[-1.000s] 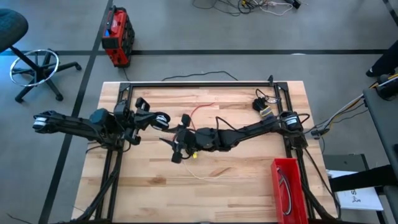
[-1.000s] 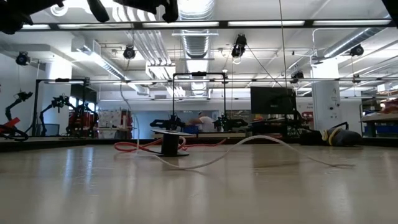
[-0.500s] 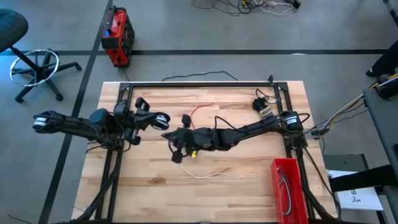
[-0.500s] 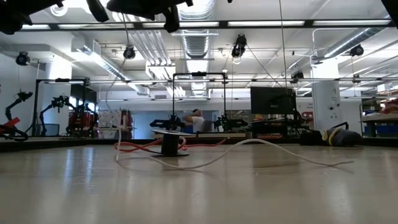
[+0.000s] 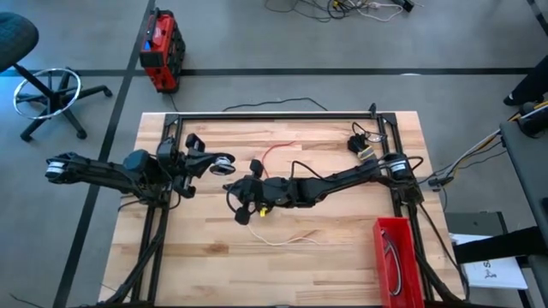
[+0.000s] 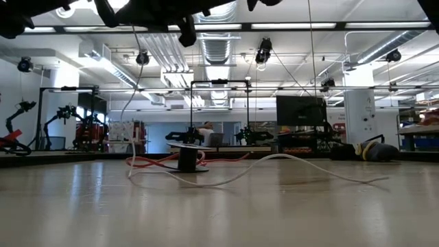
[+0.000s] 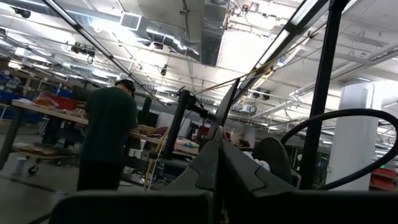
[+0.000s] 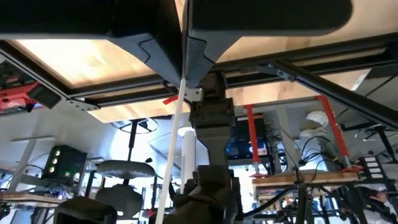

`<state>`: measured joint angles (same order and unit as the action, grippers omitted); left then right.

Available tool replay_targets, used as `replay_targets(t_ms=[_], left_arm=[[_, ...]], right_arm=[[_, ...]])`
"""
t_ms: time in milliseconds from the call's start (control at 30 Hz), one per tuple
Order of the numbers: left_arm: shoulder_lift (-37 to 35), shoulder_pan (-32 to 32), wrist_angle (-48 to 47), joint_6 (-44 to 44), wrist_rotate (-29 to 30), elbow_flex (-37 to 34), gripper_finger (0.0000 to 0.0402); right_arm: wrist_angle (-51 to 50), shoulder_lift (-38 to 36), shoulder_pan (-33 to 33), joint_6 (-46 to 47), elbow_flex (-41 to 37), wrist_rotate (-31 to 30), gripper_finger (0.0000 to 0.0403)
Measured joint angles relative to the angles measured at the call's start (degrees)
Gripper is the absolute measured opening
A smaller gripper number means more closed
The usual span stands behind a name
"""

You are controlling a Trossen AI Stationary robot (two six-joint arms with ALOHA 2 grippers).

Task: Coil cords
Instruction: Coil the white wire onto the spool

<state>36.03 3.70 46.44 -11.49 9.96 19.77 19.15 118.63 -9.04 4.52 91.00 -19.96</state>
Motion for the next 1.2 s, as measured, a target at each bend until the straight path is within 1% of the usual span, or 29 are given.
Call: replay_targets(t_ms=[1100, 1200], left_arm=[[0.33, 0.00, 1.05, -1.27, 0.15, 0.00, 0.0000], [0.24, 0.00, 2.48, -1.73, 0.24, -0.23, 0.0000]], right_arm=[[-0.13, 0.11, 0.09, -0.04, -0.21, 0.64, 0.0000], [-1.42, -0.34, 0.08, -0.56, -0.13, 1.03, 0.0014]])
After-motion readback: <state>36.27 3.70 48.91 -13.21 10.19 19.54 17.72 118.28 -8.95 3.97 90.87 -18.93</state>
